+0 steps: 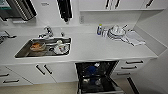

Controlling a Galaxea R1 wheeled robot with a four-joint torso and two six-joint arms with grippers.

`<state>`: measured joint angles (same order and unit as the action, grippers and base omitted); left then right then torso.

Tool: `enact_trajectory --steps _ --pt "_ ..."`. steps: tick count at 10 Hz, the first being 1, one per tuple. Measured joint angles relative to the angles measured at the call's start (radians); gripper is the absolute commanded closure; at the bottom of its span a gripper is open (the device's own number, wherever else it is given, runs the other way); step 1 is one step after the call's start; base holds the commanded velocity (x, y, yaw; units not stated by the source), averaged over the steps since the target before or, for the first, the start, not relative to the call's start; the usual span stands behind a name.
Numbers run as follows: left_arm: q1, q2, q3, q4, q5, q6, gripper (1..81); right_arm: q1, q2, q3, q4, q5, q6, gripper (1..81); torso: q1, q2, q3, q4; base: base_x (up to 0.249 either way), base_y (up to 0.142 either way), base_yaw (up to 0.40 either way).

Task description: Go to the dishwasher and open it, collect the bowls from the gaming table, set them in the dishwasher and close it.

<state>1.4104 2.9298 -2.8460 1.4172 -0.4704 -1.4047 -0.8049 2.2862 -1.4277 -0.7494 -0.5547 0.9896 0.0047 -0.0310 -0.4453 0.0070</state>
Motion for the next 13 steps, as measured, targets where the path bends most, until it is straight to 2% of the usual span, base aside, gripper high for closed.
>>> enact_trajectory --steps 2,4,7,9,13 --pt "0.001 -0.011 0.0 -0.012 0.0 0.0 1.0 -0.105 -0.028 -0.001 0.002 0.064 -0.03 1.0 0.0 0.0 0.0 0.0 0.0 0.0 0.0" --pt "0.002 -0.021 0.001 -0.034 -0.001 0.0 1.0 -0.207 -0.03 -0.033 0.006 0.166 -0.059 1.0 0.0 0.0 0.0 0.0 0.0 0.0 0.0" --pt "0.002 -0.032 0.001 -0.045 0.0 0.0 1.0 -0.339 -0.009 -0.212 0.006 0.314 -0.087 1.0 0.0 0.0 0.0 0.0 0.0 0.0 0.0" --pt "0.002 -0.032 0.001 -0.084 0.0 0.0 1.0 -0.388 0.053 -0.347 0.006 0.401 -0.103 1.0 0.0 0.0 0.0 0.0 0.0 0.0 0.0" --pt "0.002 -0.031 0.001 -0.094 0.019 0.0 1.0 -0.479 0.211 -0.591 0.005 0.489 -0.115 1.0 0.0 0.0 0.001 0.0 0.0 0.0 0.0"
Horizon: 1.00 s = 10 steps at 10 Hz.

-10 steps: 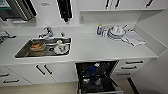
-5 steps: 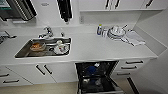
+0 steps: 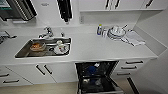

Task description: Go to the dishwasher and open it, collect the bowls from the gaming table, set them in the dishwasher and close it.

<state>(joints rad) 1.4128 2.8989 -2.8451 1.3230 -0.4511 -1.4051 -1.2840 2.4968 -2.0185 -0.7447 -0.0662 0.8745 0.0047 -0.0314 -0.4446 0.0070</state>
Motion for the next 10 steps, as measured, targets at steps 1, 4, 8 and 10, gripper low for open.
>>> enact_trajectory --steps 1,4,8,10 --pt "0.0 0.001 0.0 0.0 0.004 0.0 1.0 -0.021 0.03 -0.067 0.0 0.028 0.0 1.0 0.002 -0.004 0.0 0.0 0.0 0.0 0.0" --pt "0.003 0.002 0.0 0.0 0.019 0.0 1.0 -0.067 0.114 -0.197 -0.003 0.128 0.003 1.0 0.051 -0.085 0.0 0.0 0.0 0.0 0.0" --pt "0.007 0.002 0.0 0.0 0.023 0.0 1.0 -0.082 0.136 -0.215 -0.003 0.157 0.006 1.0 0.142 -0.23 0.001 0.0 0.0 0.0 0.0" --pt "0.014 0.002 0.0 -0.003 0.025 0.0 1.0 -0.084 0.138 -0.223 -0.004 0.151 0.006 1.0 0.187 -0.304 0.001 0.0 0.0 0.0 0.0"
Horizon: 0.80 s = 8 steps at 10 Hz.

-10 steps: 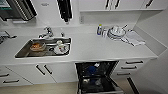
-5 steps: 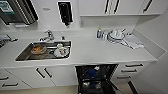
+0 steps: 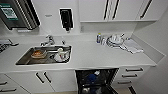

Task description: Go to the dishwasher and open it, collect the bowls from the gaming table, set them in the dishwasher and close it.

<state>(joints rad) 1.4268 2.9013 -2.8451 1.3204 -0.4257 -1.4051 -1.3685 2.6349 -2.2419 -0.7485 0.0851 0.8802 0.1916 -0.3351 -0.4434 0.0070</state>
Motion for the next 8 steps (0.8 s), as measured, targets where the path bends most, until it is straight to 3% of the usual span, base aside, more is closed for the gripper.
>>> enact_trajectory --steps 6,8 --pt "0.009 0.005 0.0 -0.001 0.001 0.0 1.0 -0.014 0.042 -0.048 -0.007 -0.006 0.0 1.0 0.135 -0.217 -0.003 0.0 0.0 0.0 0.0" --pt "0.009 0.005 0.0 -0.002 0.01 0.0 1.0 -0.016 0.041 -0.062 -0.008 -0.006 0.0 1.0 0.171 -0.273 -0.043 0.0 0.0 0.0 0.0"
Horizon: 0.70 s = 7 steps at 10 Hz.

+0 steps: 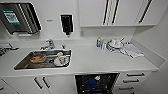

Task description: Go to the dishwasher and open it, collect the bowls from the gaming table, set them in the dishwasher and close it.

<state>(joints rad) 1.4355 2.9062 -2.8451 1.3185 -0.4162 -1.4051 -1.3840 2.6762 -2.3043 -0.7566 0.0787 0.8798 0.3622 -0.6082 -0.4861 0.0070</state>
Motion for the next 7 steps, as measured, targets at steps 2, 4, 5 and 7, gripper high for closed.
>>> enact_trajectory --steps 2,4,5,7 --pt "-0.003 0.0 0.0 0.0 0.002 0.0 1.0 -0.001 0.001 0.0 -0.001 0.0 0.0 1.0 0.04 -0.062 -0.056 0.0 0.0 0.0 0.0" --pt "-0.006 0.0 0.0 -0.002 0.002 0.0 1.0 0.004 0.01 -0.003 -0.002 0.0 0.0 1.0 0.076 -0.119 -0.072 0.0 0.0 0.0 0.0" --pt "-0.002 0.0 0.0 -0.002 0.002 0.0 1.0 0.002 0.019 -0.003 -0.002 0.0 0.0 1.0 0.098 -0.155 -0.075 0.0 0.0 0.0 0.0" --pt "-0.001 0.0 0.0 -0.002 0.002 0.0 1.0 0.005 0.044 -0.026 0.0 0.002 0.0 1.0 0.143 -0.225 -0.076 0.0 0.0 0.0 0.0"
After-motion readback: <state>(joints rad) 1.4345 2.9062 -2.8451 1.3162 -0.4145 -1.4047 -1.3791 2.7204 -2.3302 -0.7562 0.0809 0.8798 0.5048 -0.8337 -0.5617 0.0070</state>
